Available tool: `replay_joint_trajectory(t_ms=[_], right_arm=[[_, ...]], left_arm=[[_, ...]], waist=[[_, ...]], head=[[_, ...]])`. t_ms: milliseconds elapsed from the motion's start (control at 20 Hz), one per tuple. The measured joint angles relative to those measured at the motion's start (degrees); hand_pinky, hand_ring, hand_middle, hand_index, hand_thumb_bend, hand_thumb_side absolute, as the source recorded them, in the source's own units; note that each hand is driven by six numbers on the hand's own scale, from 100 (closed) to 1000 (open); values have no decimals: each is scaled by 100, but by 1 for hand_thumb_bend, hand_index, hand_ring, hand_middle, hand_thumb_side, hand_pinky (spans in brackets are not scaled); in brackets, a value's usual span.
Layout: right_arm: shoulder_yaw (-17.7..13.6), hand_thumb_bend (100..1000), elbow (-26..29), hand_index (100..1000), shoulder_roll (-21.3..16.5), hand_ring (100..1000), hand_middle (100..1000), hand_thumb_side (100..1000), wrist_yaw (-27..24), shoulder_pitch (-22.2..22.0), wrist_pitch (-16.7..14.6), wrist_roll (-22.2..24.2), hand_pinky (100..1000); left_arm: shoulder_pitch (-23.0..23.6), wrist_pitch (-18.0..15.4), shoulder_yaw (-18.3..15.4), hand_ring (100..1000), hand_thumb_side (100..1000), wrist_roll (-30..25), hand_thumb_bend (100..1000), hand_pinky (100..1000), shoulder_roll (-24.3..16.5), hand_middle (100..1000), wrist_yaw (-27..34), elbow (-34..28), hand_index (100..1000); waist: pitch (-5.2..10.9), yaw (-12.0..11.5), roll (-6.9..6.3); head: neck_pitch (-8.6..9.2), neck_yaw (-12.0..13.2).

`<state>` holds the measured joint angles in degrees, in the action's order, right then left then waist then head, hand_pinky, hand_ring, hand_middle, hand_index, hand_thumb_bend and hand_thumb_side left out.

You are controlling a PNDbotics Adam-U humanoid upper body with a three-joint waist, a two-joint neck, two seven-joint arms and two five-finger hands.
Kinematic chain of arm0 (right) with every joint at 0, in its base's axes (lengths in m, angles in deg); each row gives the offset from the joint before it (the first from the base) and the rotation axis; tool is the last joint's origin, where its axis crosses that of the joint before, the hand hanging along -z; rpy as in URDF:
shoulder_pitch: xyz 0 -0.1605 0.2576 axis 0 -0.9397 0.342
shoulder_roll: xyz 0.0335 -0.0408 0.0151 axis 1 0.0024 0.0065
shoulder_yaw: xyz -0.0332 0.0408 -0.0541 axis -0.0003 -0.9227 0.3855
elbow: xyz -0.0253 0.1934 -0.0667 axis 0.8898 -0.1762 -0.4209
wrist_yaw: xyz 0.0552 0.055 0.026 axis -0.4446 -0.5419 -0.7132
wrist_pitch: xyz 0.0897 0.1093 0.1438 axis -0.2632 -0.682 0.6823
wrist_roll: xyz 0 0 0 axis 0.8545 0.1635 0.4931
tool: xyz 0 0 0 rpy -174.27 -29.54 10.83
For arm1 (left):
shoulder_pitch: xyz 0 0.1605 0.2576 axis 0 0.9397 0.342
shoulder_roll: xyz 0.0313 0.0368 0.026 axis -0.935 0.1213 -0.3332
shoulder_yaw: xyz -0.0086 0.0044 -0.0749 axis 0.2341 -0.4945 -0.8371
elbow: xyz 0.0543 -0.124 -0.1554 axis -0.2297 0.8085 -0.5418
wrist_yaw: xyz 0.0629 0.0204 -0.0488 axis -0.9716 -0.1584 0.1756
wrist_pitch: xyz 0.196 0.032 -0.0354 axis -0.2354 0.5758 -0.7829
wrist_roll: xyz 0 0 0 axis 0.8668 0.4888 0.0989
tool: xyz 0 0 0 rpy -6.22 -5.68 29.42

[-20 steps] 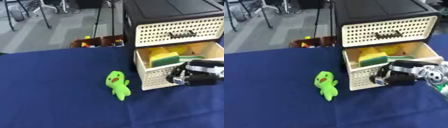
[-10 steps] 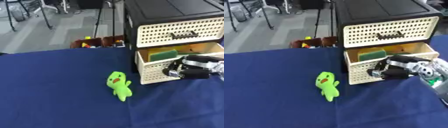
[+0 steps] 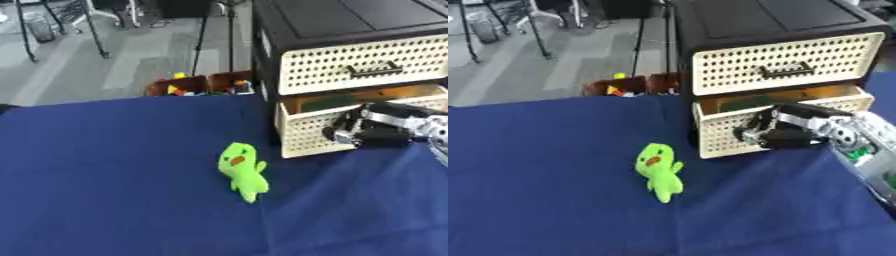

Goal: Pick up objects from table and place into drawer.

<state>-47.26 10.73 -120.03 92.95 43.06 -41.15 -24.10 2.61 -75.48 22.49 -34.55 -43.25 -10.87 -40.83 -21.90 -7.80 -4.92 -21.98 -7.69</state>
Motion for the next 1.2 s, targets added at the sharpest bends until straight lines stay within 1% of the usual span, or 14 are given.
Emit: replay_joint_trajectory(t_ms=[300,550,750,1000,1200], right_arm=[[30,329,-124,894,44,814,862,1000,1,28,-114,-143,557],[-59,329,156,931,-91,828,895,1000,-113,-323,-178,-262,567],[-90,327,347,945,-197,829,896,1000,-219,-509,-162,-326,568],[-92,330,371,943,-247,832,898,1000,-302,-504,-155,-387,572],[-89,332,257,944,-246,834,899,1000,-303,-378,-173,-410,574]], left_arm=[[0,3,17,622,922,-20,332,457,0,633,10,0,802],[0,4,18,623,923,-35,331,458,1,634,14,0,803],[0,-1,18,623,925,-44,327,458,20,634,17,0,803],[0,3,19,624,929,-62,324,459,47,632,30,0,800],[0,3,20,624,931,-99,320,458,50,631,56,0,800]], waist=[[0,19,-5],[0,31,-5],[-2,18,-13],[-38,-16,-13],[-81,-48,-6]], head=[[0,0],[4,0],[51,-2],[63,-21],[100,-42]])
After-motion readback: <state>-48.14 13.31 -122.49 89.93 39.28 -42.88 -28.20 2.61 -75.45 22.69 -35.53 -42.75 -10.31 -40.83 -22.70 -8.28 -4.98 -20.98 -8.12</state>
